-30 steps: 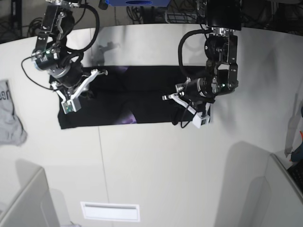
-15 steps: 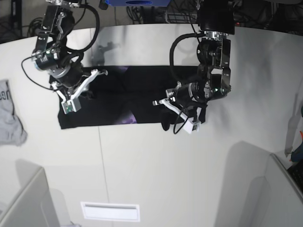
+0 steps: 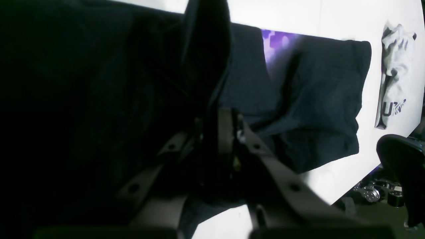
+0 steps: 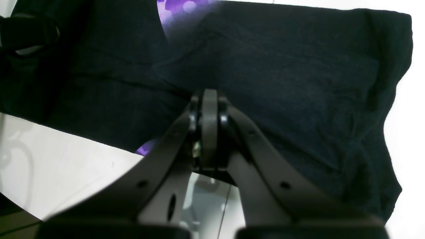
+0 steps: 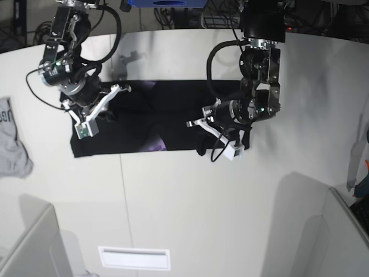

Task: Fold the T-shirt properly
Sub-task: 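Push the strip's end inward with the left gripper to shorten it, then grasp both ends of the folded strip with both grippers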

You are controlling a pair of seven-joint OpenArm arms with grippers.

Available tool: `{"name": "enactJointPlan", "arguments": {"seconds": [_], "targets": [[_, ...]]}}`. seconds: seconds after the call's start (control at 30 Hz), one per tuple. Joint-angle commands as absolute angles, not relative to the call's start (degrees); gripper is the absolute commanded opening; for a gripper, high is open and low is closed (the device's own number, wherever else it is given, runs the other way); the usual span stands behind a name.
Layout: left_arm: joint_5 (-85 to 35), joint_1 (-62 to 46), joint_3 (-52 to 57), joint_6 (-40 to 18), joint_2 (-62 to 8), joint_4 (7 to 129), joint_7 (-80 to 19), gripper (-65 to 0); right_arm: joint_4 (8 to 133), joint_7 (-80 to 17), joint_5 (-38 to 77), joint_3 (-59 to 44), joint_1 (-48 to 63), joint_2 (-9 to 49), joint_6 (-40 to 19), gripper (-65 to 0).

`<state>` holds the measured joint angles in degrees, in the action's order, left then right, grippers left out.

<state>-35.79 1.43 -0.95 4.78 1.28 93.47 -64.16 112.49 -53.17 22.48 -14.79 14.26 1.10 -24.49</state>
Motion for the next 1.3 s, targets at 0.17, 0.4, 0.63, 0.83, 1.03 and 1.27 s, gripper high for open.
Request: {"name": "enactJointPlan", "arguments": {"seconds": [0.17,0.4,0.63,0.83,1.03,1.27], "targets": [[-36.6,2.4,-1.0,4.8,1.6,94.5,-63.9,-65.0,113.5,-52.1,23.3,-15.0,13.7,1.5,-24.7,-65.0],[-36.6,2.4,-1.0,4.7,3.4,94.5,-63.9,-40.2,113.5,-52.1,23.3,-15.0,13.7,1.5,-24.7,-65.0],[-36.7,7.0,-9.9,4.6,5.7,91.6,-64.1,-25.2,113.5,-52.1,23.3,-15.0,13.7,1.5,-24.7,-65.0],[-36.7,5.7,-7.4,4.7,3.1,101.0,-64.7,-25.8,113.5,-52.1,23.4,-19.0,13.4,1.3,-24.7,-65.0],[-36.8,-3.4,11.5,3.5,-7.3,108.8,-66.1,-65.0,113.4,-62.6,23.4,-28.1,6.2,1.7,-24.7,-62.0],[-36.2,-11.6,30.3,-7.3,-14.5,108.4,-65.7,-65.0,102.0,-70.6,22.9,-38.5,-4.3,3.3,-37.7,-12.2]]}}
